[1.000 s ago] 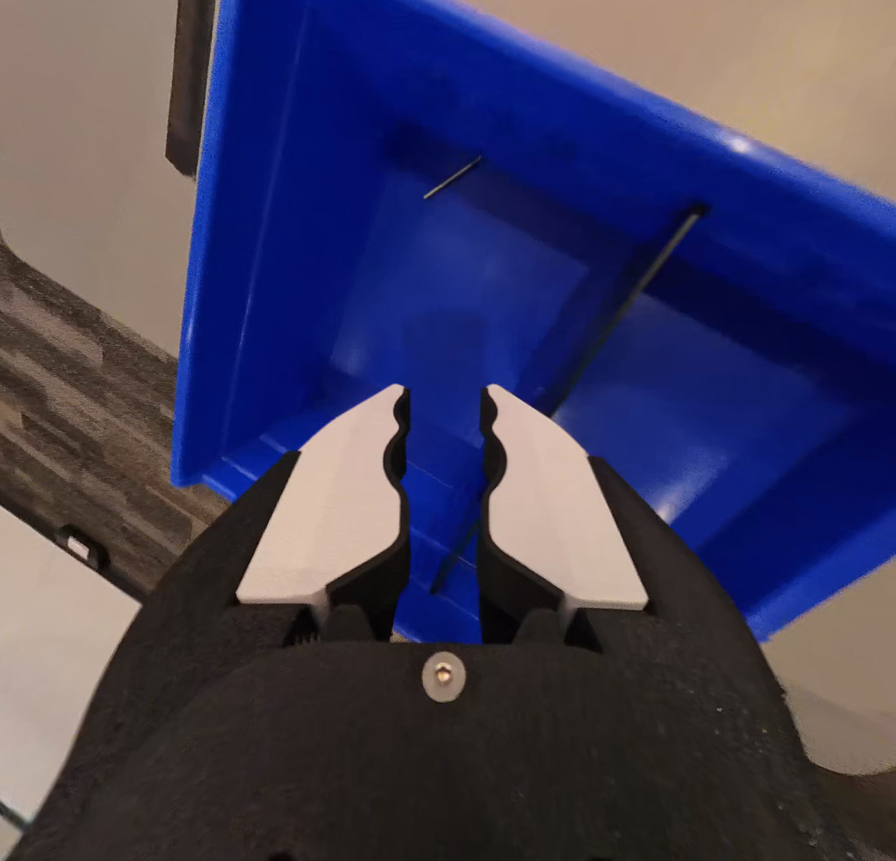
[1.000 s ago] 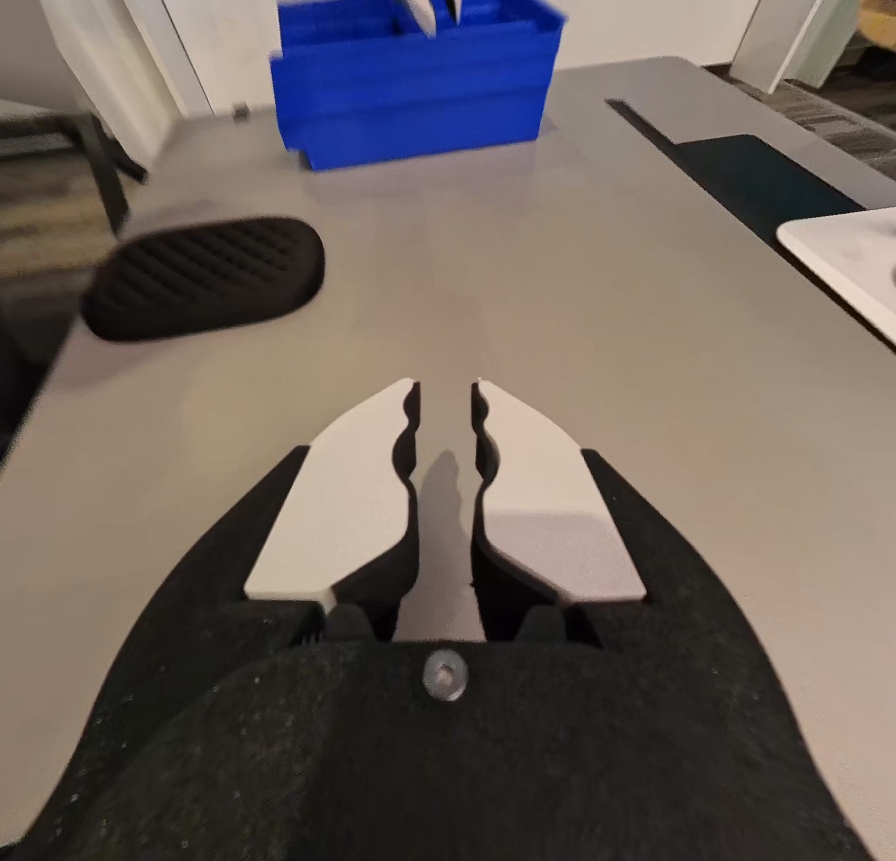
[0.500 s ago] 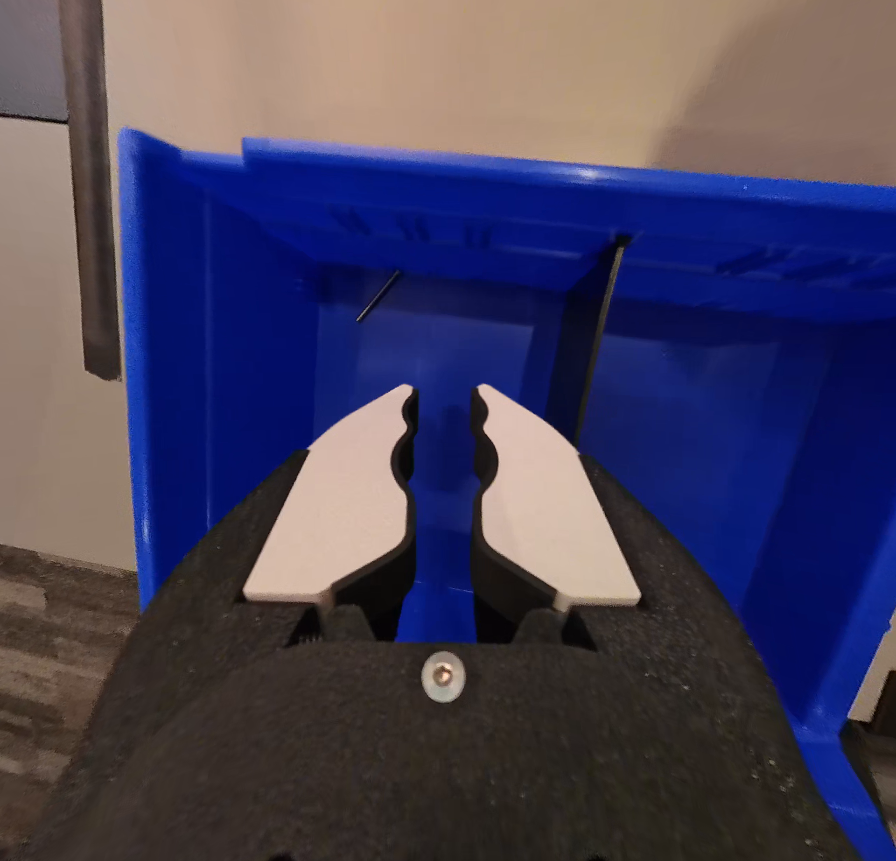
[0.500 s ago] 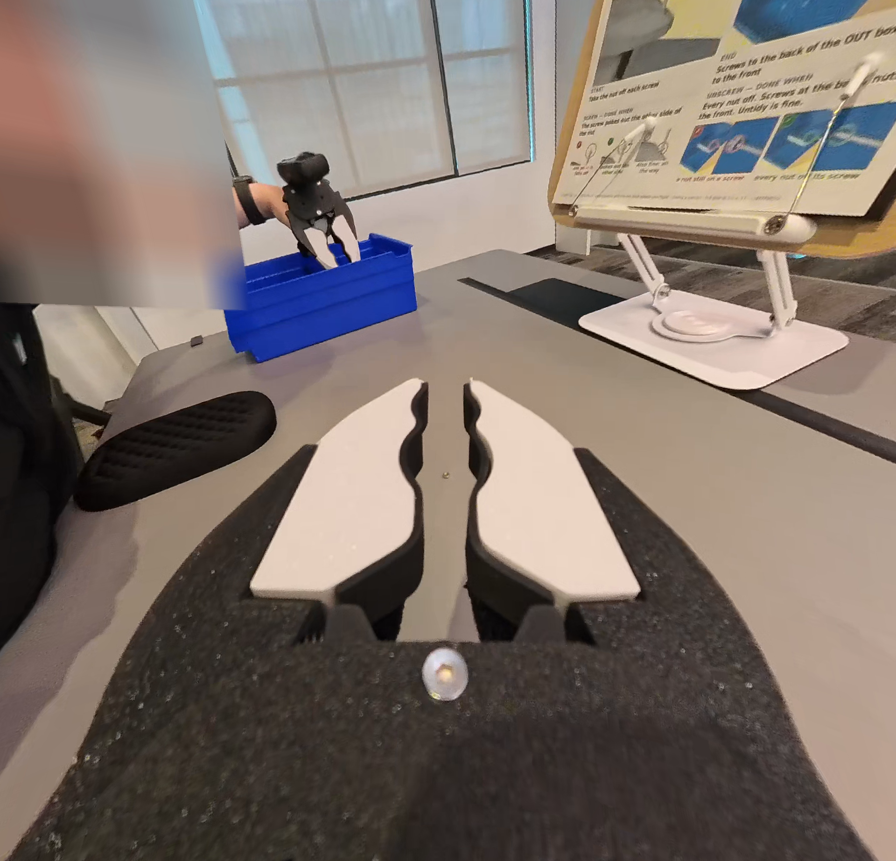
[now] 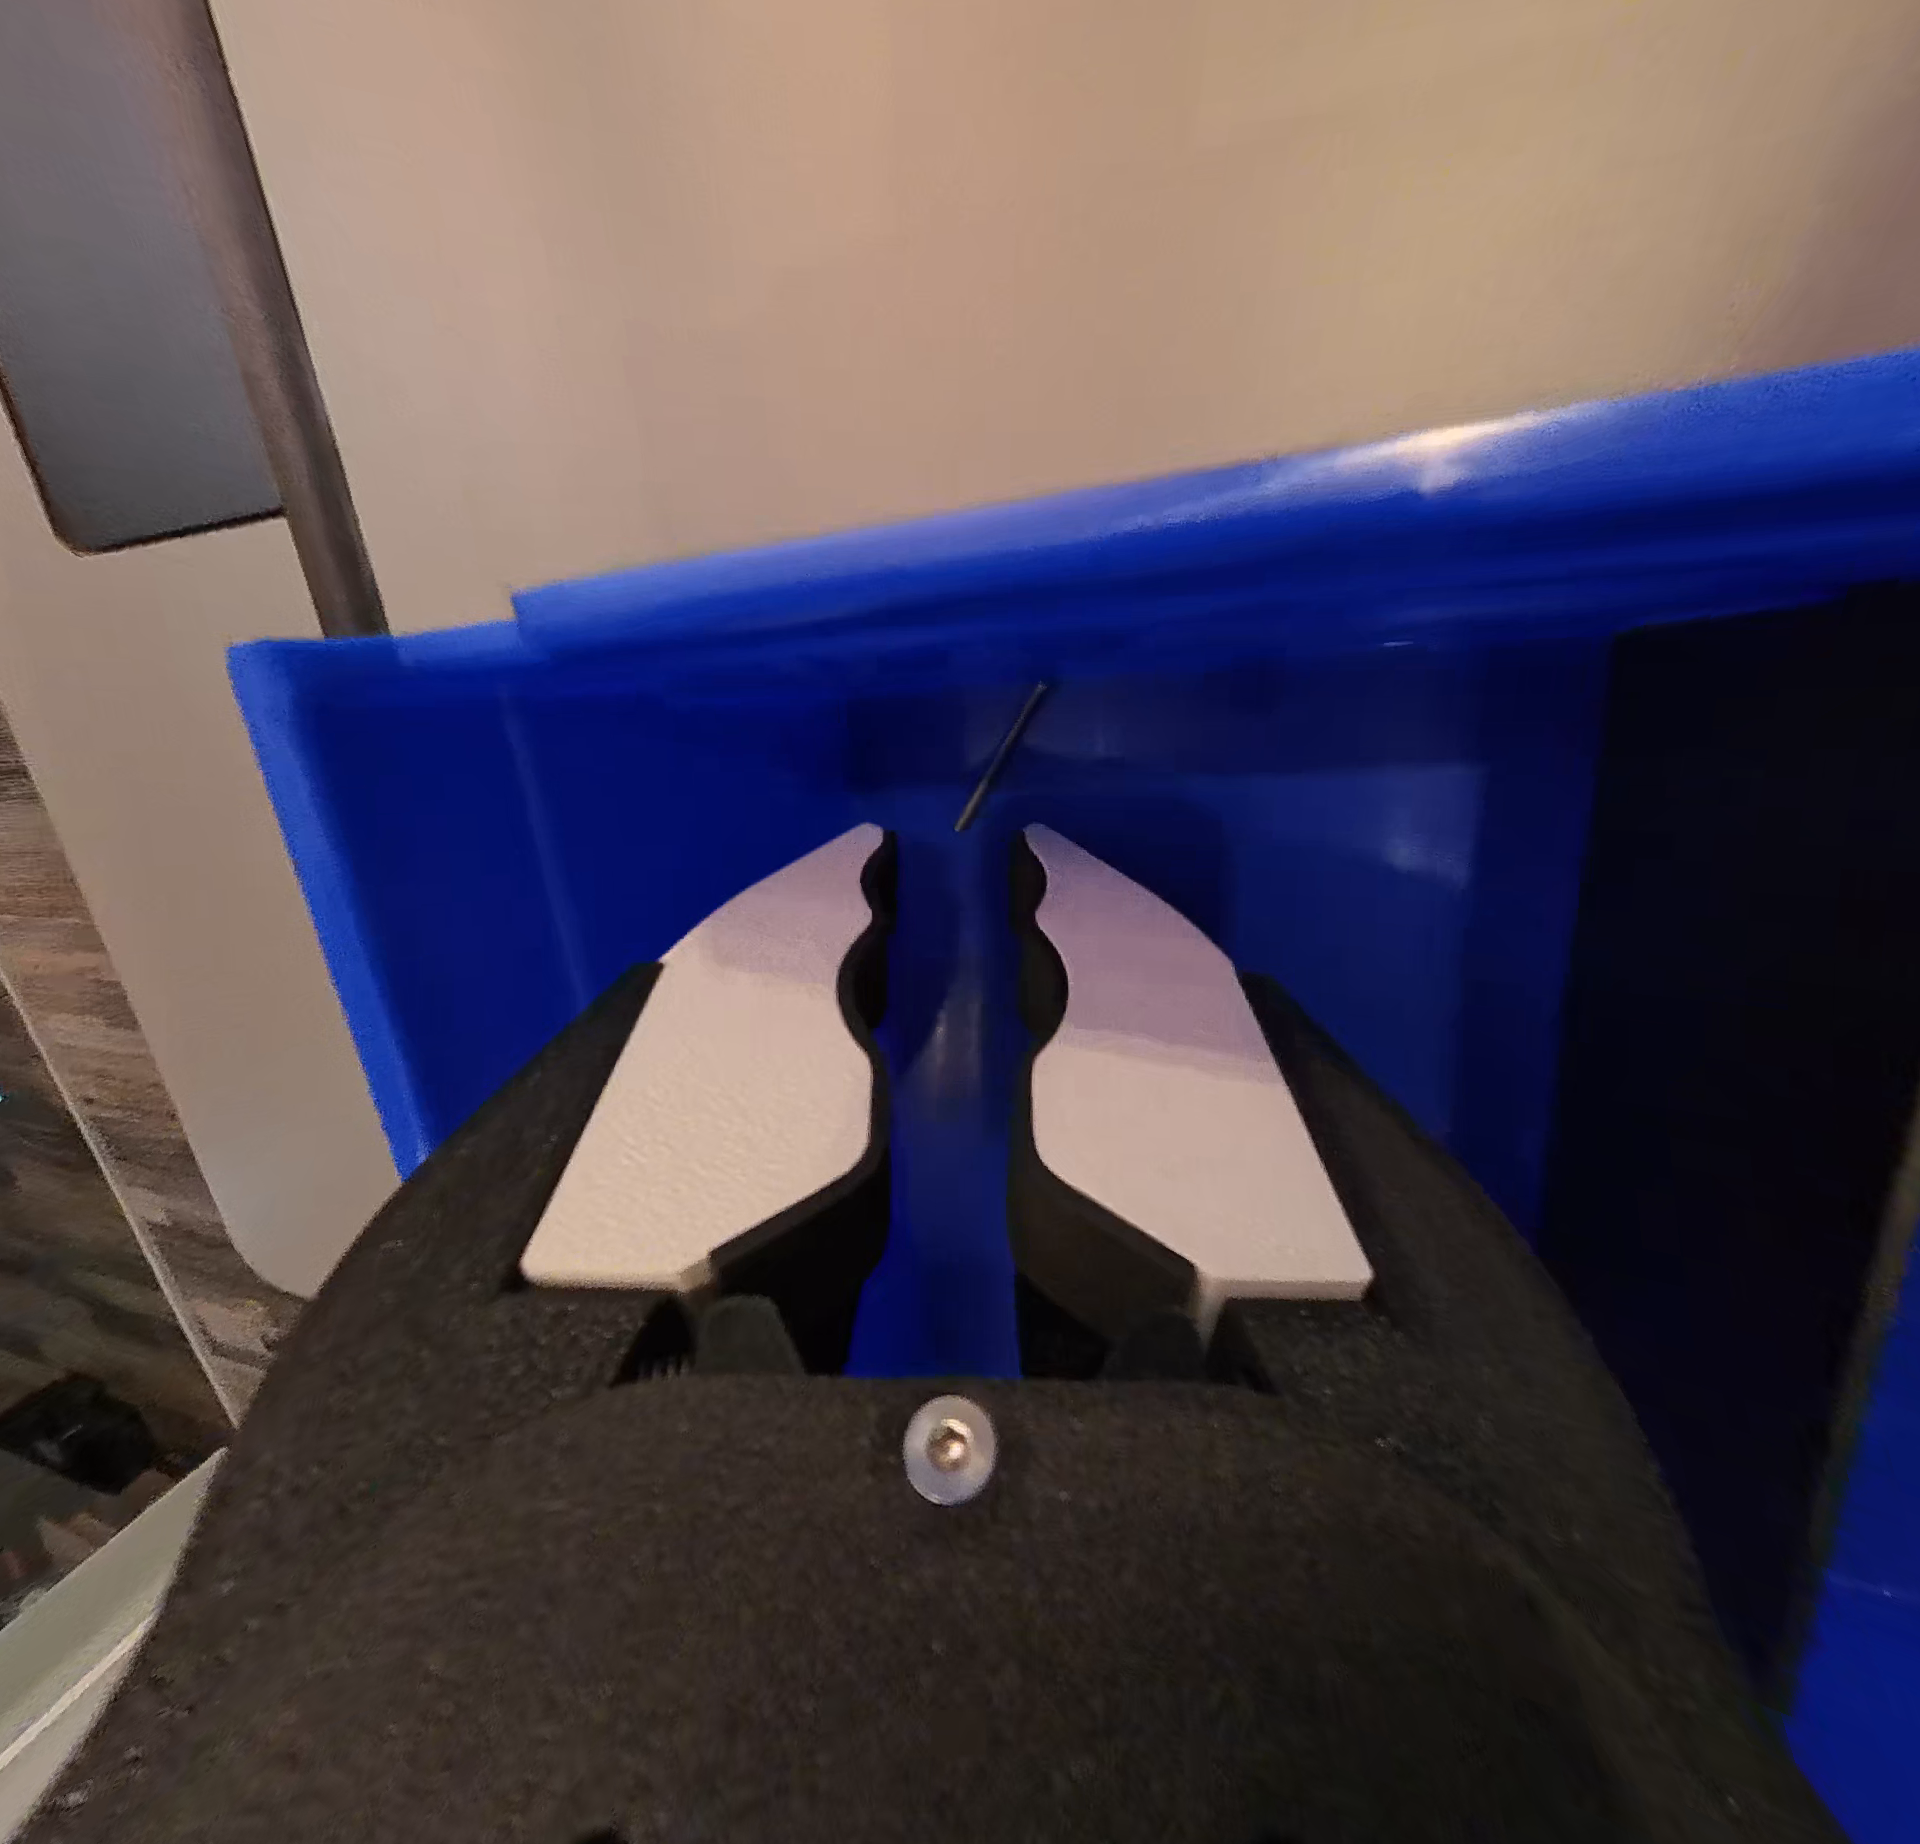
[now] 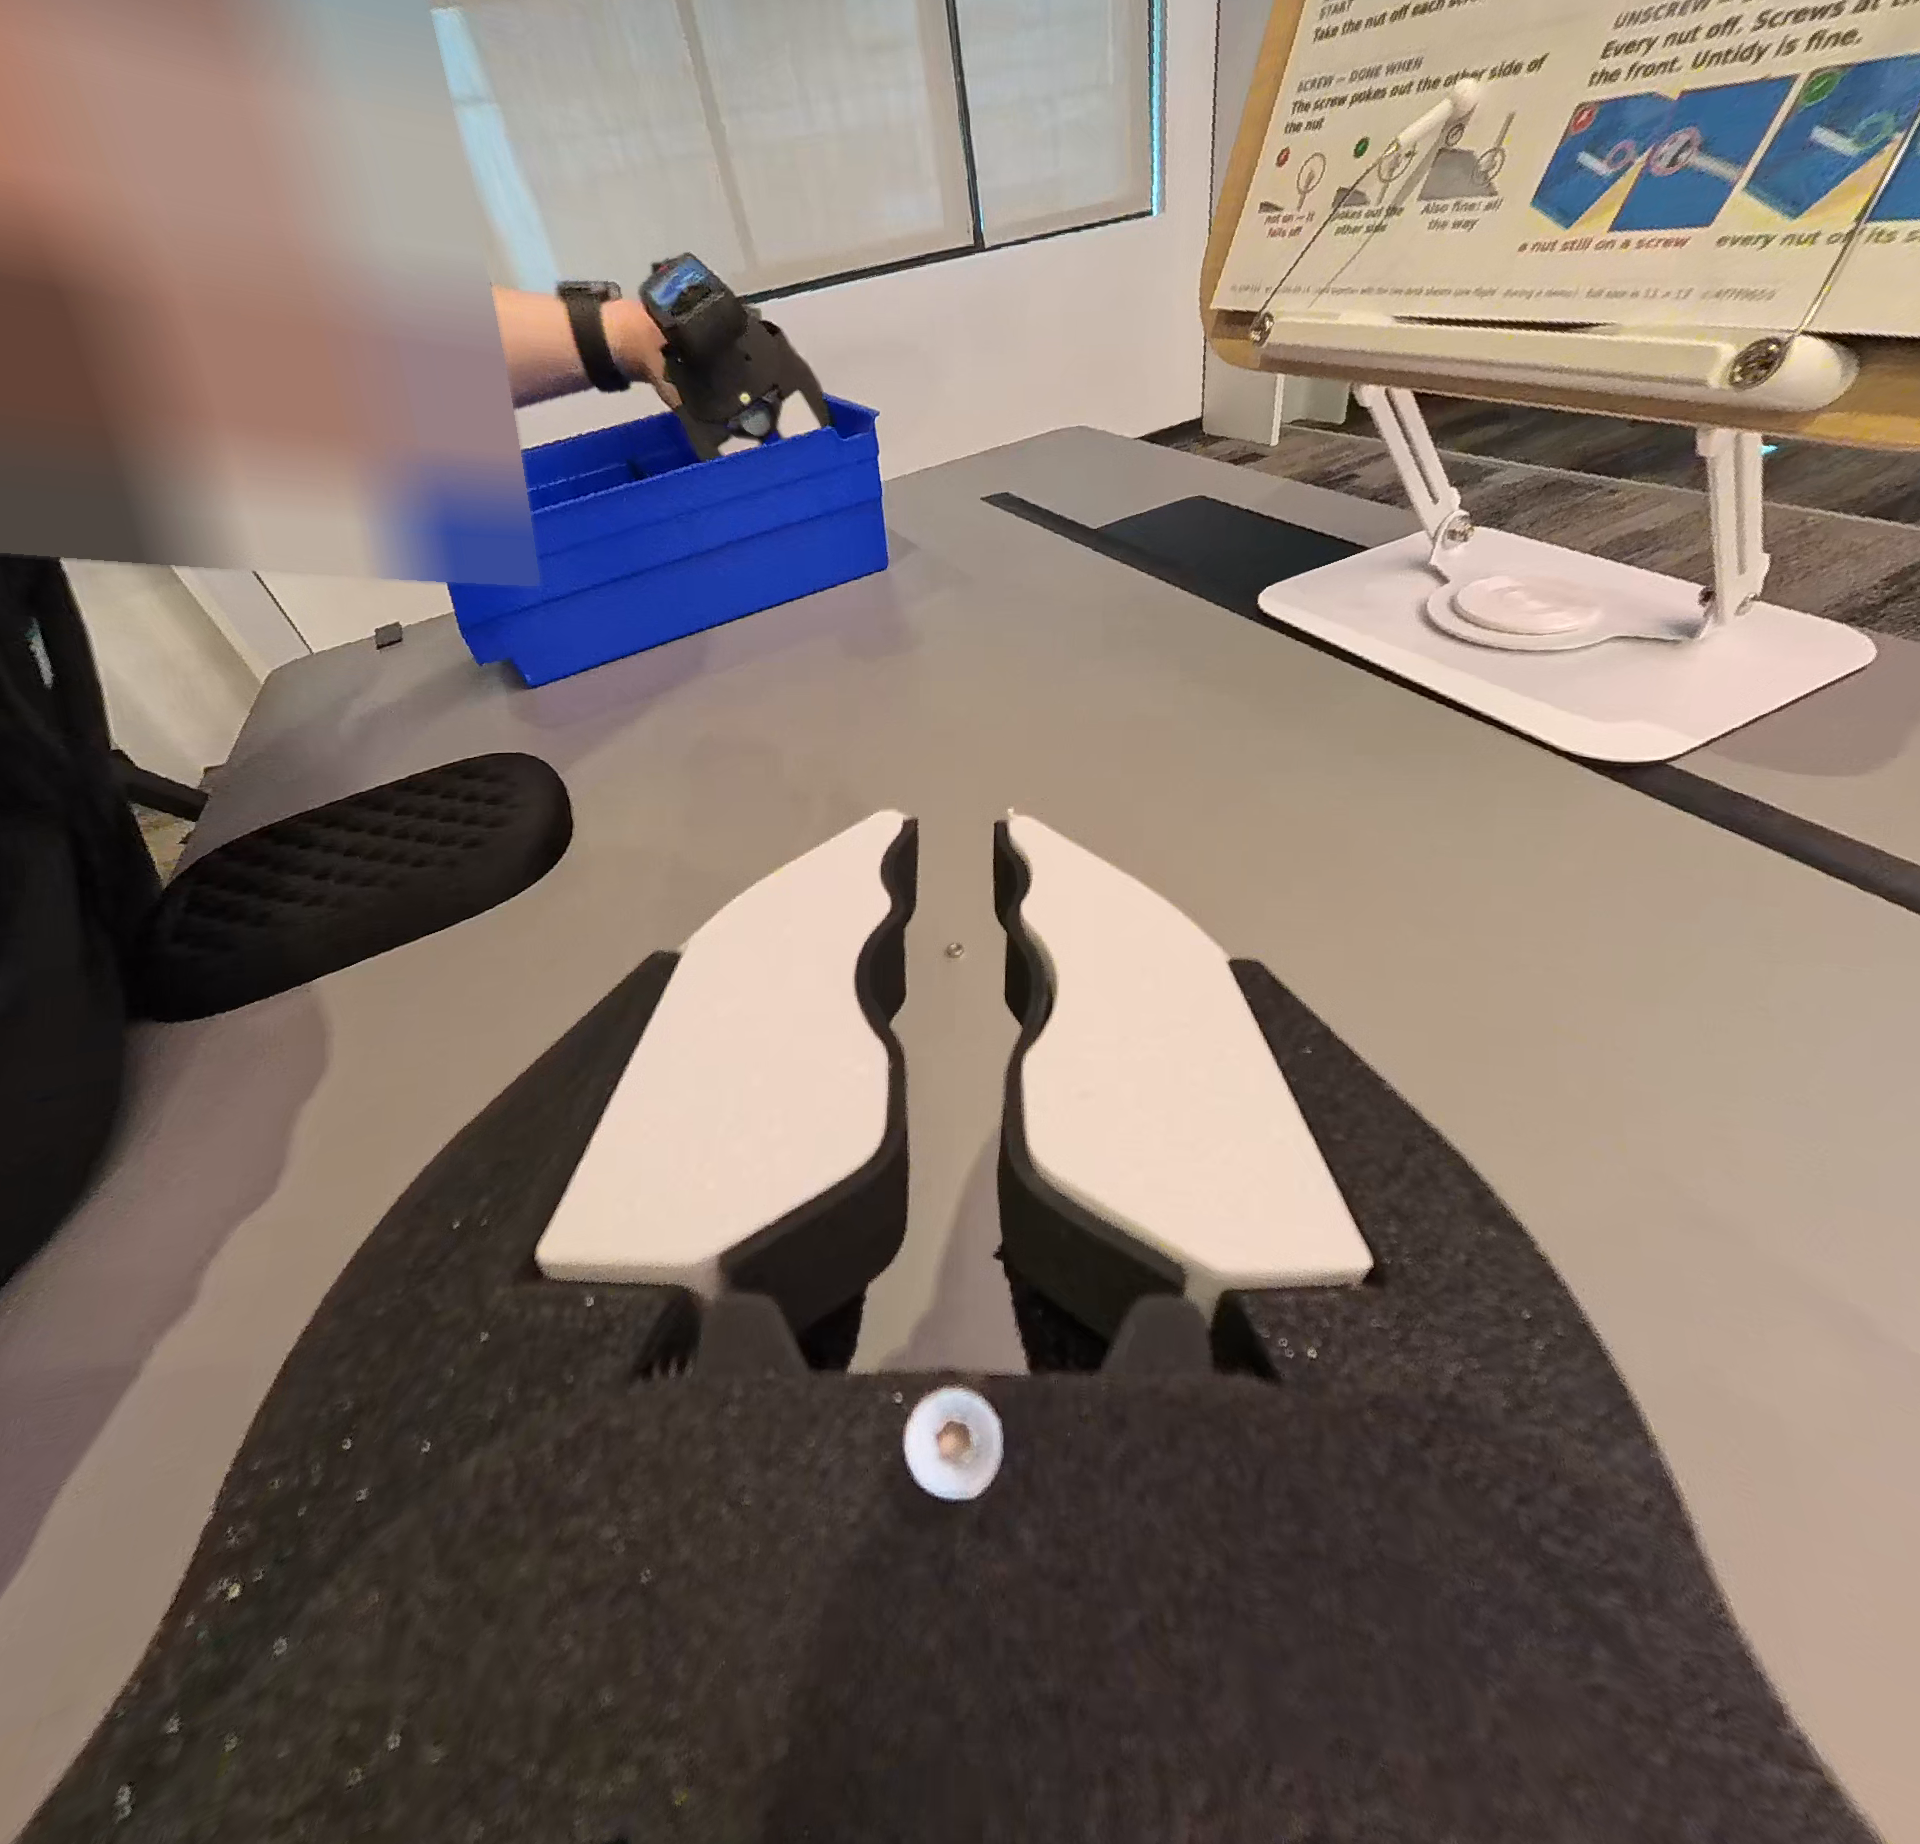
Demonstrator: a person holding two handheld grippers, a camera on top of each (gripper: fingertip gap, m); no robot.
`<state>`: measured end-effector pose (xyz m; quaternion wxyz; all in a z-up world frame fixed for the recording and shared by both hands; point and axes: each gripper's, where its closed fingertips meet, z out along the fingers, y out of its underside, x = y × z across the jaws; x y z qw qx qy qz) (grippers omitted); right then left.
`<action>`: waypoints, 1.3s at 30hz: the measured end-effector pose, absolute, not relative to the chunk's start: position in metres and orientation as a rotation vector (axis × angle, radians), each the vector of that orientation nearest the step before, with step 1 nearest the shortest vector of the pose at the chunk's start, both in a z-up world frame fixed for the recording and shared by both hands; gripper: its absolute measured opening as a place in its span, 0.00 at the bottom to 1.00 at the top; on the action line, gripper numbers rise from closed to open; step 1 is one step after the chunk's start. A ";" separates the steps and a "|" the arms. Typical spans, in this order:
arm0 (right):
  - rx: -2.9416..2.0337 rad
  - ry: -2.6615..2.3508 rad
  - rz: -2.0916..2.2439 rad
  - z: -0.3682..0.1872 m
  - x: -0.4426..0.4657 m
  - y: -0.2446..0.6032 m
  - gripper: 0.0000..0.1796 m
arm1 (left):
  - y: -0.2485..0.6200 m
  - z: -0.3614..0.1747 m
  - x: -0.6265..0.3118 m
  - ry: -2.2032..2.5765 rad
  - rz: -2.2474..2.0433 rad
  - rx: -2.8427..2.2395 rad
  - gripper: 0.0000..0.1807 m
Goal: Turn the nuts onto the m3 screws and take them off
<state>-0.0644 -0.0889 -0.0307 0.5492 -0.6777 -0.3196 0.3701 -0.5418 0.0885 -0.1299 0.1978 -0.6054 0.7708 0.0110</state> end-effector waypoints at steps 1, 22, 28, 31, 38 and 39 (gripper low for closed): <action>-1.608 -0.758 0.879 -0.031 -0.064 -0.089 0.07 | 0.088 -0.132 -0.539 2.162 0.012 -1.691 0.11; -1.606 -0.824 0.998 -0.036 -0.072 -0.103 0.07 | 0.081 -0.123 -0.552 1.976 -0.042 -1.875 0.02; -1.606 -0.805 1.017 -0.035 -0.086 -0.099 0.07 | 0.071 -0.036 -0.539 1.682 -0.042 -1.818 0.01; -1.642 -0.781 1.045 -0.037 -0.101 -0.095 0.07 | 0.048 0.002 -0.501 1.690 0.012 -1.673 0.01; -1.722 -0.824 1.338 -0.028 -0.165 -0.111 0.07 | -0.051 0.027 -0.344 1.948 0.091 -1.169 0.01; -1.722 -0.837 1.380 -0.025 -0.174 -0.115 0.07 | -0.067 0.025 -0.321 1.965 0.044 -1.128 0.01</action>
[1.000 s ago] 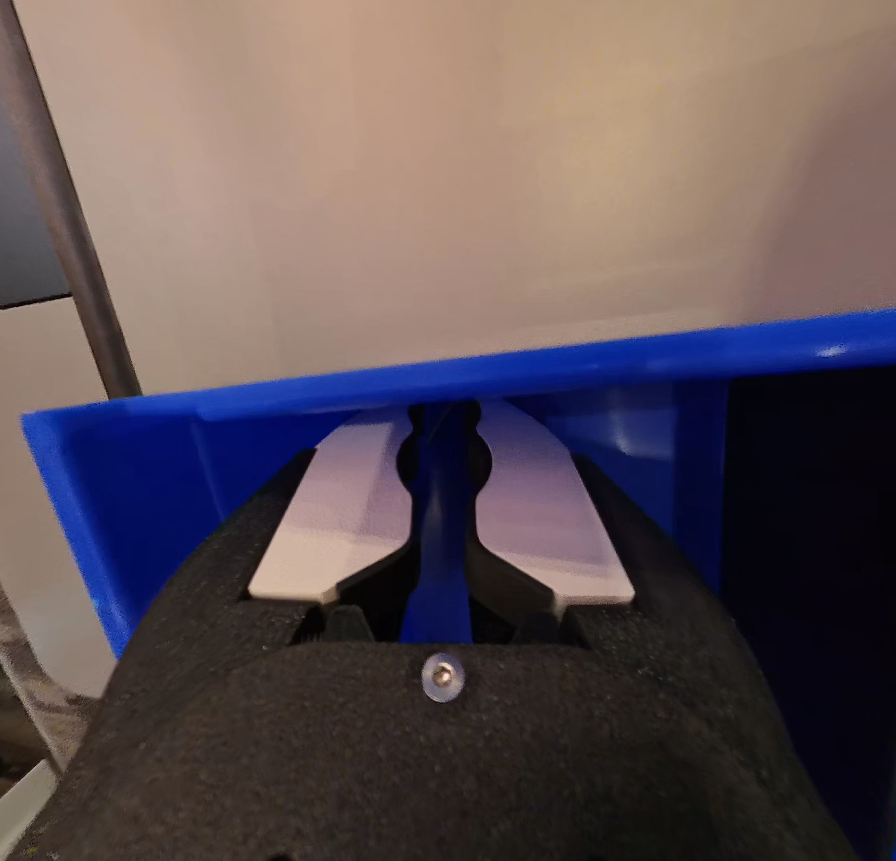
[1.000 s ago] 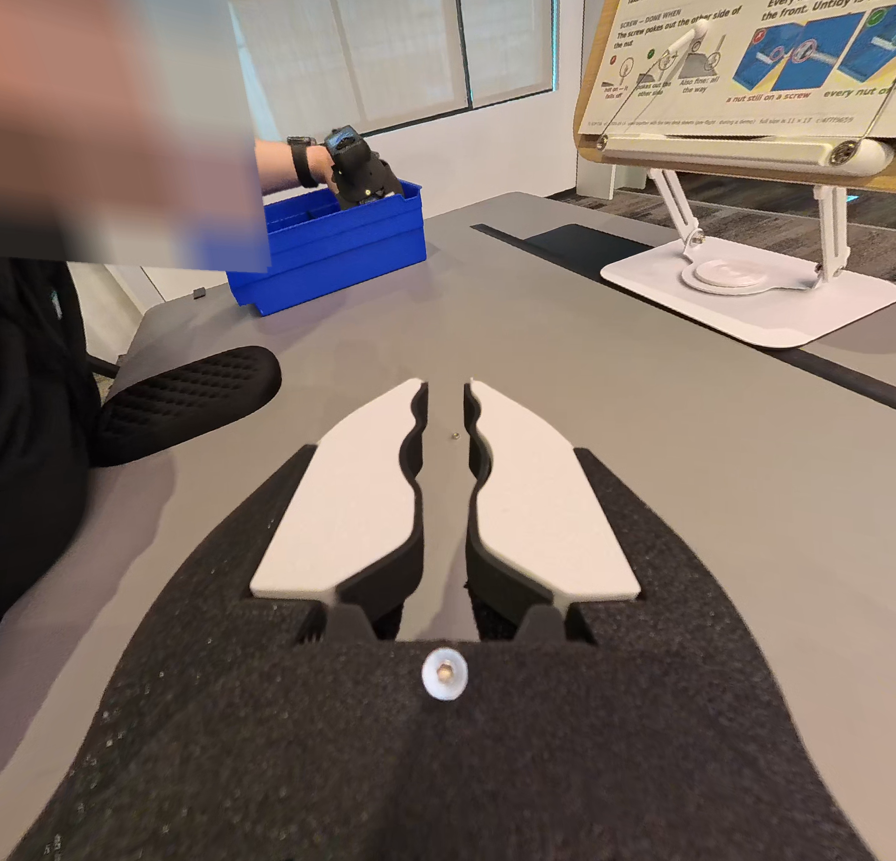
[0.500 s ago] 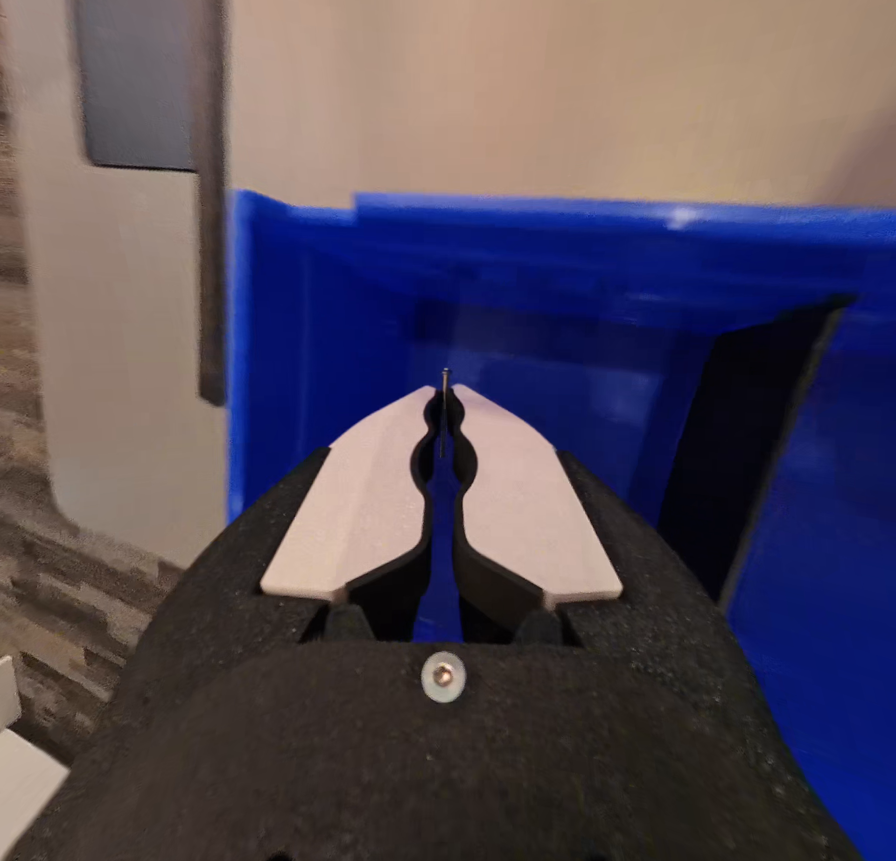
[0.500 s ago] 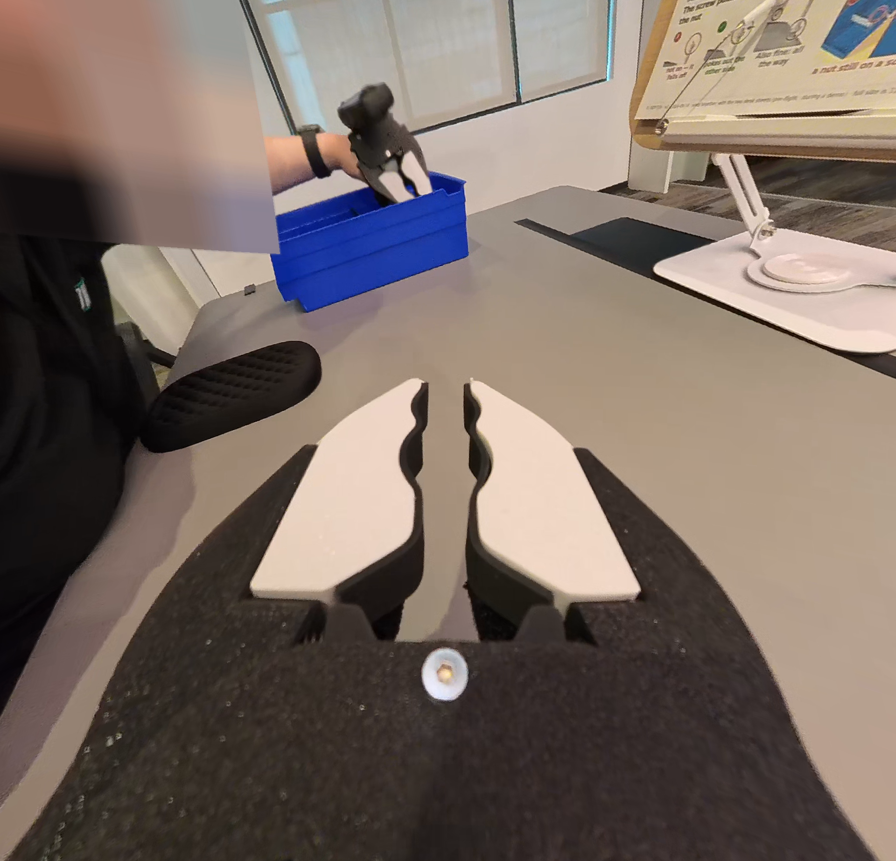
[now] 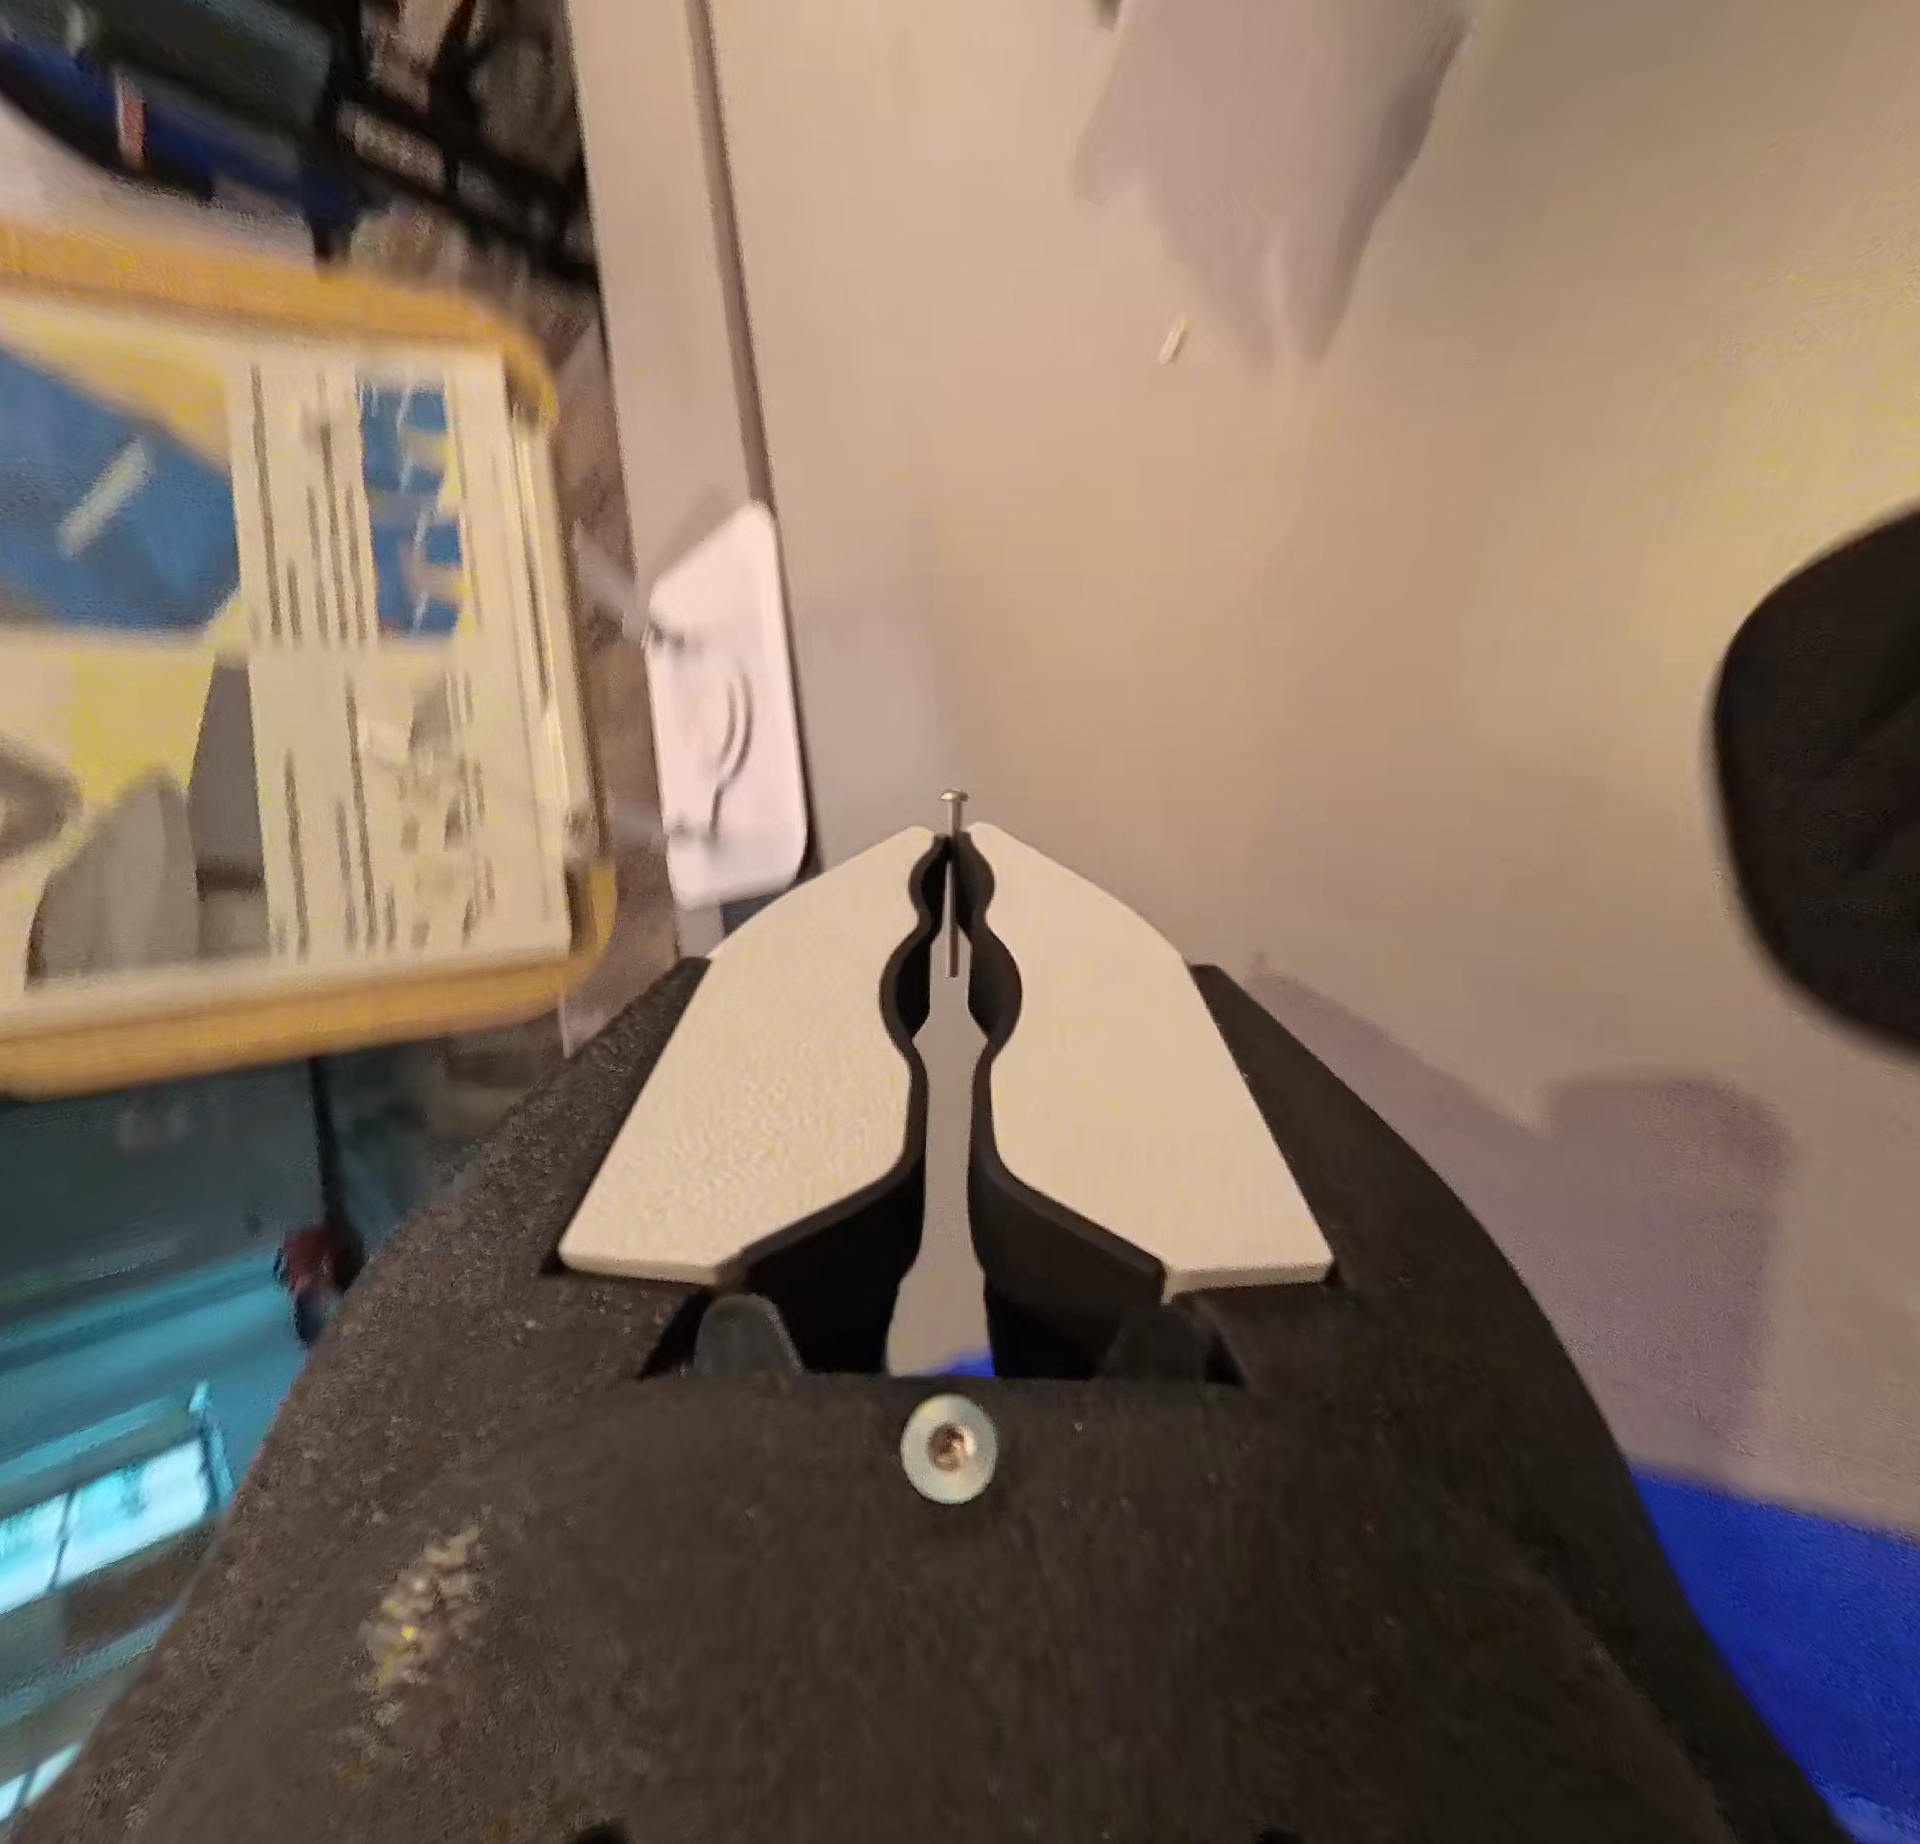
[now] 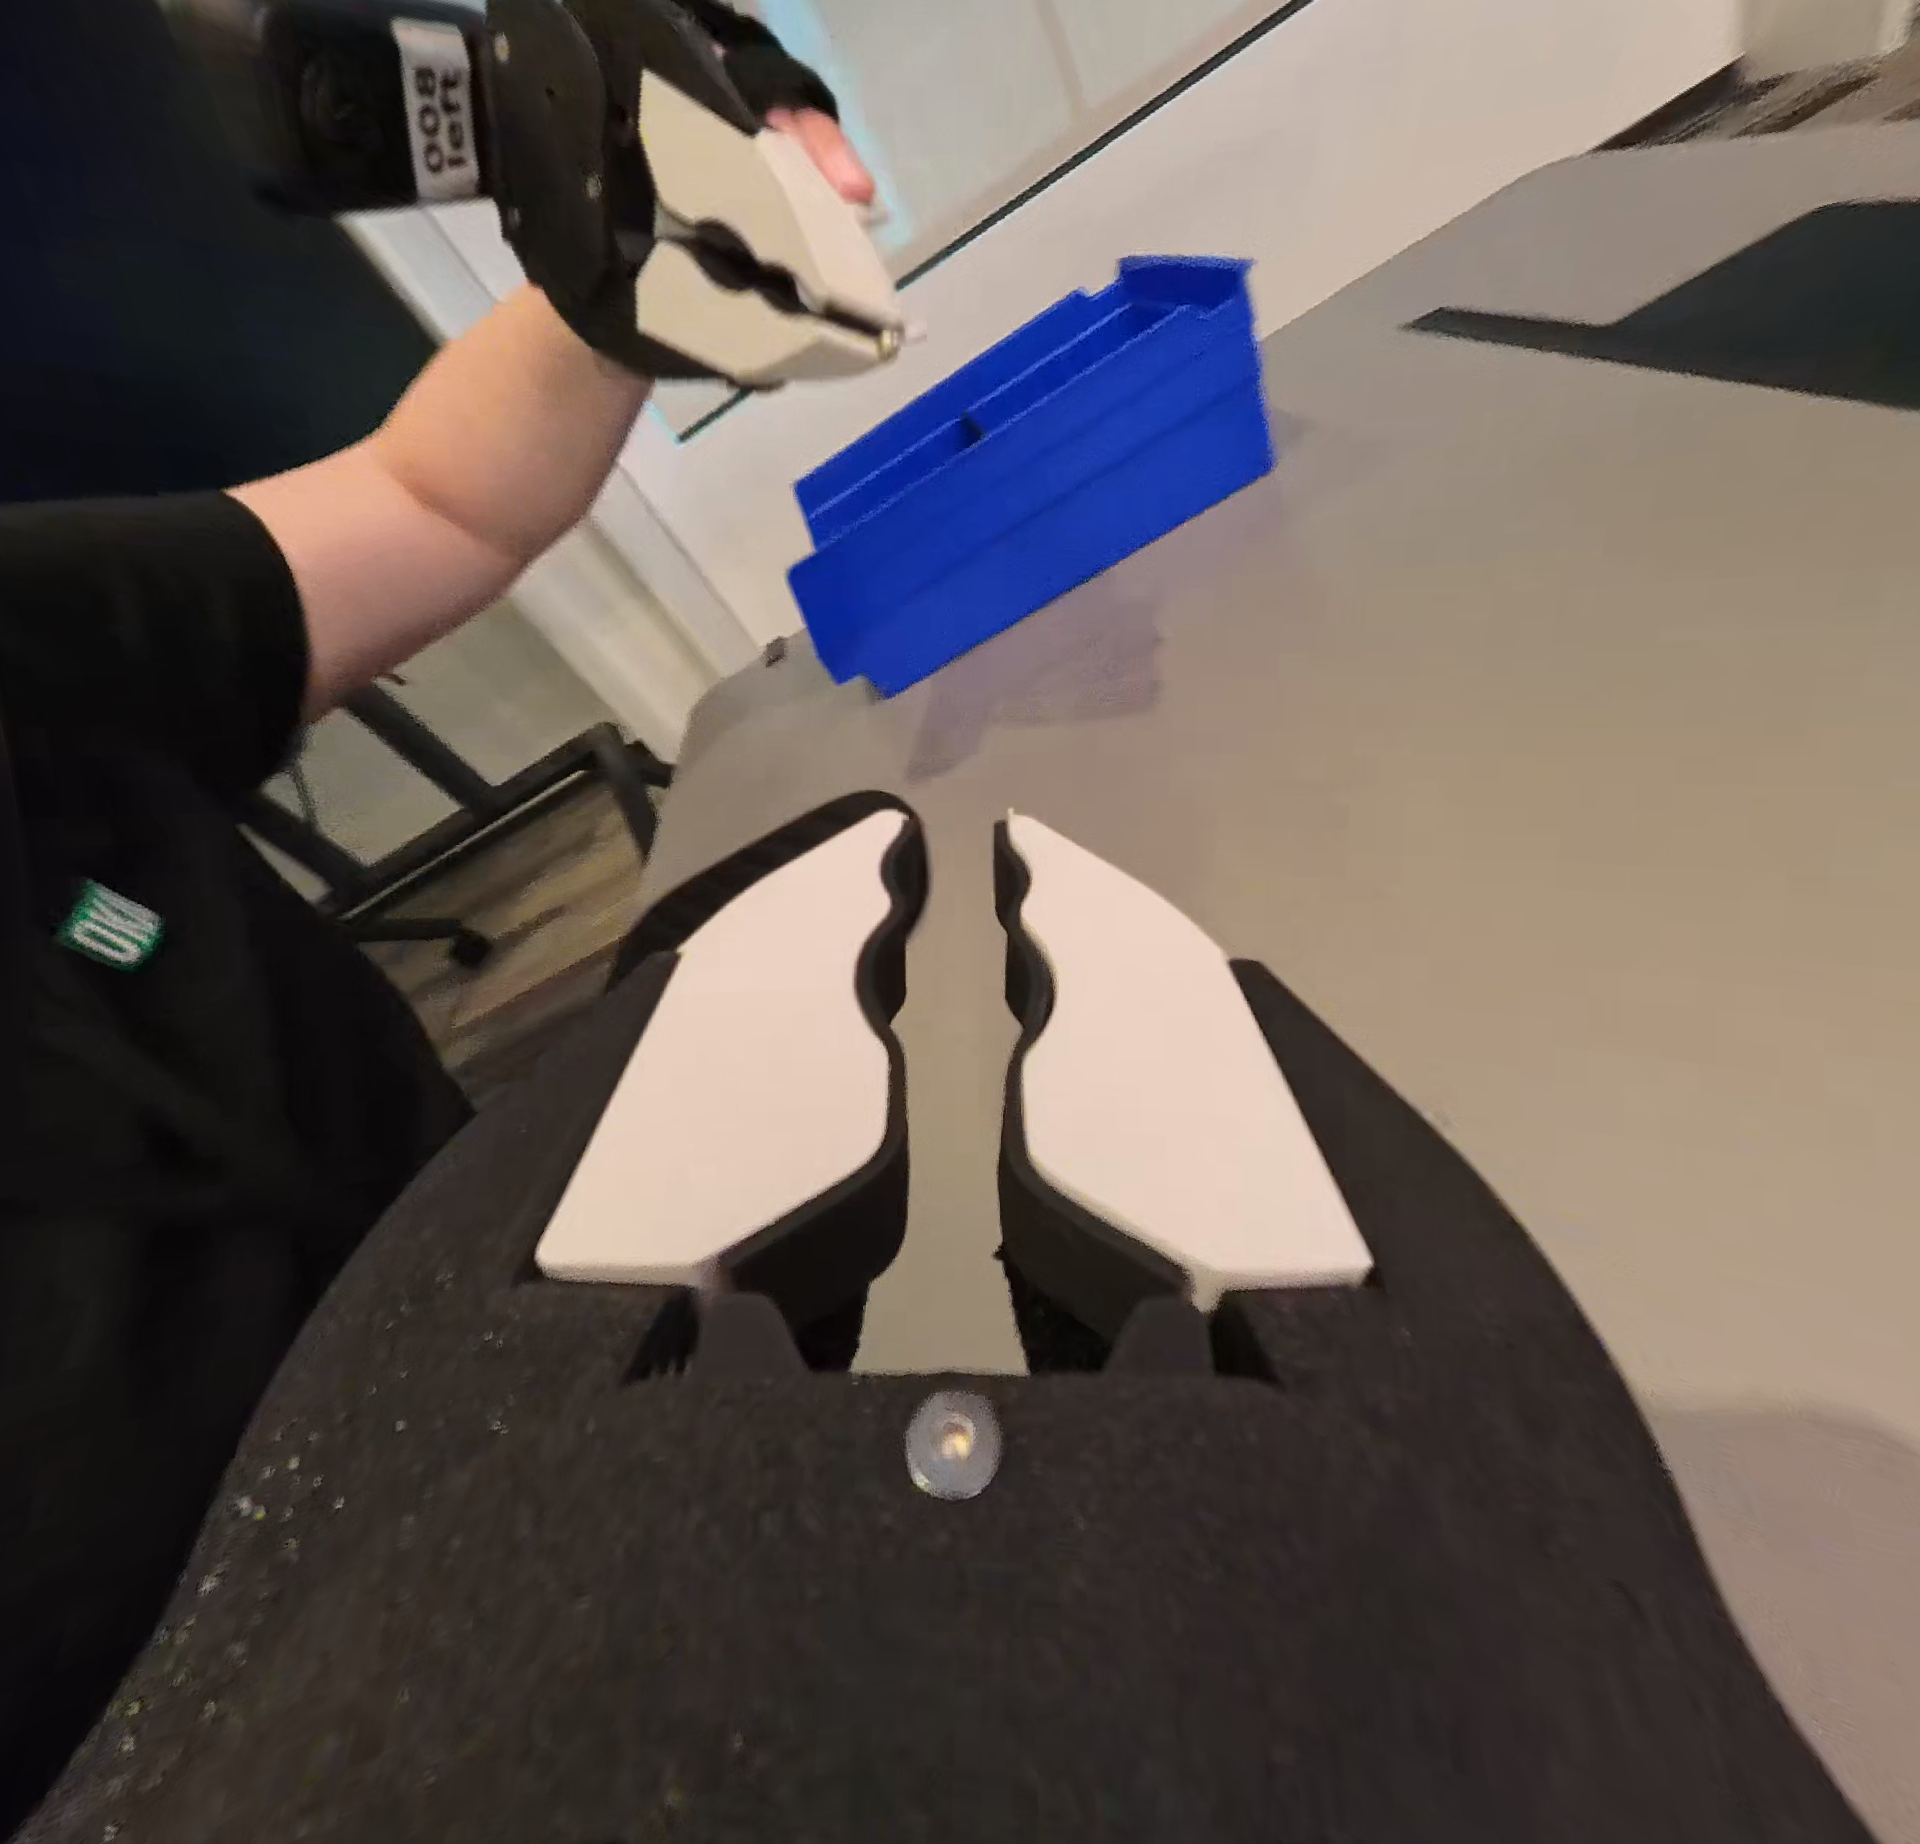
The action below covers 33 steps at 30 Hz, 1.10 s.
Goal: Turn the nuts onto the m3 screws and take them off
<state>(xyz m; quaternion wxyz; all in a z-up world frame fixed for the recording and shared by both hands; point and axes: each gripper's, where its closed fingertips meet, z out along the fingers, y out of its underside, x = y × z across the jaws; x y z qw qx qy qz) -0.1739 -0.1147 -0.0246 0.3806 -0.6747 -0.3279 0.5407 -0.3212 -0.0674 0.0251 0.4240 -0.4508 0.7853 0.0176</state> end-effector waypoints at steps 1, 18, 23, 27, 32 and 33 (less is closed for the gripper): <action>-1.720 -0.851 1.416 -0.021 -0.182 -0.118 0.07 | -0.081 0.022 -0.301 1.971 0.005 -1.096 0.00; -1.934 -0.939 1.787 -0.026 -0.179 -0.135 0.06 | -0.134 -0.025 -0.180 2.181 0.090 -0.848 0.00; -1.919 -0.955 1.872 -0.029 -0.176 -0.141 0.06 | -0.133 -0.030 -0.175 2.211 0.095 -0.837 0.00; -1.923 -0.956 1.894 -0.031 -0.172 -0.142 0.05 | -0.133 -0.031 -0.170 2.214 0.088 -0.825 0.00; -1.927 -0.949 1.908 -0.034 -0.170 -0.142 0.05 | -0.133 -0.034 -0.167 2.225 0.083 -0.820 0.00; -1.929 -0.947 1.902 -0.034 -0.170 -0.141 0.04 | -0.134 -0.034 -0.167 2.226 0.084 -0.818 0.00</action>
